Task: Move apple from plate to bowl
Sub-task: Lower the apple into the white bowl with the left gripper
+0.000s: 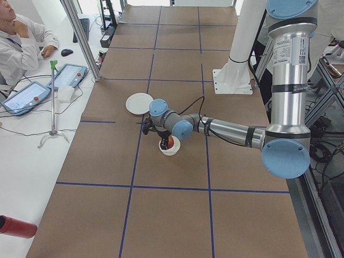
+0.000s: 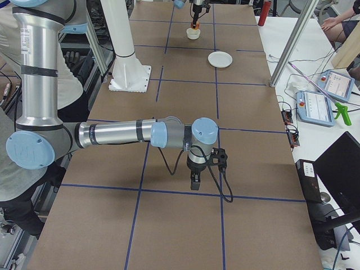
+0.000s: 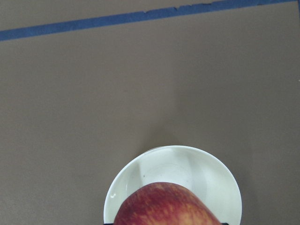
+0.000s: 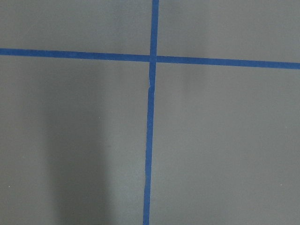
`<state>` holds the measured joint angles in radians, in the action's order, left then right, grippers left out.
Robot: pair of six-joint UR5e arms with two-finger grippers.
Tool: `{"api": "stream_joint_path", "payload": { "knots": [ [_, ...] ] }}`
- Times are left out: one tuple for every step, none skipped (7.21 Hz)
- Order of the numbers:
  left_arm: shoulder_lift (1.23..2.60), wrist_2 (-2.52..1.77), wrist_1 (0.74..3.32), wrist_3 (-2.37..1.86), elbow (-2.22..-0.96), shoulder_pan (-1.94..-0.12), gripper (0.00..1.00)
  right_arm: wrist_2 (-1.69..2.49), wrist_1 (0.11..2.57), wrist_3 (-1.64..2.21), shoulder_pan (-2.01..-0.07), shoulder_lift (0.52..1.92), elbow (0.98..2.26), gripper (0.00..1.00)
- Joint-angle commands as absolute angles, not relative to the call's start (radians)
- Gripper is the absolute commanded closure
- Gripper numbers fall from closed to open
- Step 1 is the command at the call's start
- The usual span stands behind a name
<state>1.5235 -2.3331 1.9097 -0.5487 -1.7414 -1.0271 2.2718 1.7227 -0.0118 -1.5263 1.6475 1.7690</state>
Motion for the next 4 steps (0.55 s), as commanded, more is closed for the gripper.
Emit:
{"api": "stream_joint_path", "payload": {
  "knots": [
    [1.532,-2.335,1.927,-0.549,-1.709,-1.026,1.0,2.272,1.723,-0.011,-1.526,1.647,1.769,0.0],
    [1.532,-2.335,1.945,-0.551,-1.695,-1.025,1.0,2.272,1.723,-0.011,-1.526,1.647,1.769,0.0],
    [1.539,-2.338,1.965,-0.551,-1.675,-1.025,1.0,2.272,1.723,-0.011,-1.526,1.647,1.769,0.0],
    [1.539,-2.4,1.979,-0.551,-1.666,-1.022,1.0,2.272,1.723,-0.011,-1.526,1.647,1.769,0.0]
  ]
}}
